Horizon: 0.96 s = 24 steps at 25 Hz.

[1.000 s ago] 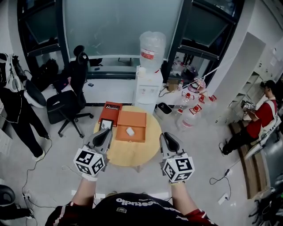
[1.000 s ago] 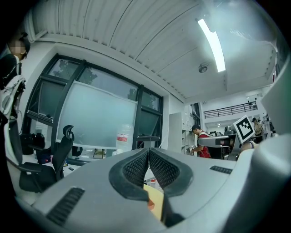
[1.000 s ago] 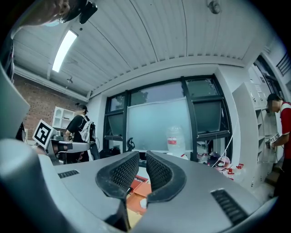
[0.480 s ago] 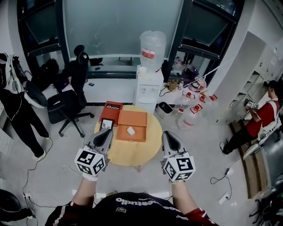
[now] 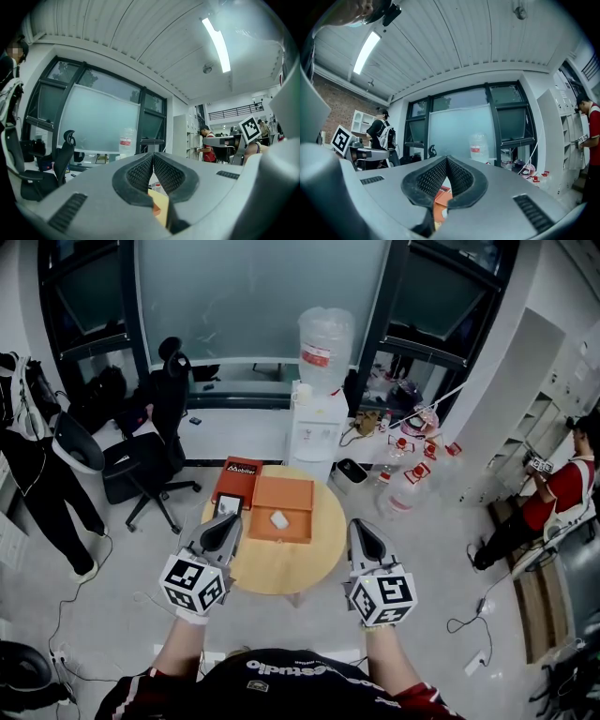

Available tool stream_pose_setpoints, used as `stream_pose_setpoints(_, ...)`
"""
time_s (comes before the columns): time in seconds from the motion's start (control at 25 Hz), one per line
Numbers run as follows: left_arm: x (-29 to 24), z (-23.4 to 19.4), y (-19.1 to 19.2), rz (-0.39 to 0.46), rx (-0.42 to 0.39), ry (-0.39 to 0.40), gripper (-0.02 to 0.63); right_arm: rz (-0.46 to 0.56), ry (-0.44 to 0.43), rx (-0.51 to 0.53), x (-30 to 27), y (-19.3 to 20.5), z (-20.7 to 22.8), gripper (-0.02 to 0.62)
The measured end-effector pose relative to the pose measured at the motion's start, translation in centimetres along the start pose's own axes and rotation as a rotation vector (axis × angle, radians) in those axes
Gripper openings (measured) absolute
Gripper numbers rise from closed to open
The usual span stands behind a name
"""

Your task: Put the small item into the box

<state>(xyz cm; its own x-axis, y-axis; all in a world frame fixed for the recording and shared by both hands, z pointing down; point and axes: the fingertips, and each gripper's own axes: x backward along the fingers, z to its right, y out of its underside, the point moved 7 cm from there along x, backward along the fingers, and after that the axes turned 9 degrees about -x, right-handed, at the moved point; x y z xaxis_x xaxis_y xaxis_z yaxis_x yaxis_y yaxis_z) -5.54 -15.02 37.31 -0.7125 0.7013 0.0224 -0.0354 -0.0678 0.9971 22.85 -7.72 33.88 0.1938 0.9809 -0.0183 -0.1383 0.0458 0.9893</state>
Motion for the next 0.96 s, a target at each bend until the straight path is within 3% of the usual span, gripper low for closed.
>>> stream_pose_setpoints(0.96, 0.19, -0.77, -0.34, 0.004, 0.001, 0.006, 0.021, -0.009, -0.003, -0.033, -0.24, 0.32, -0.52, 0.026)
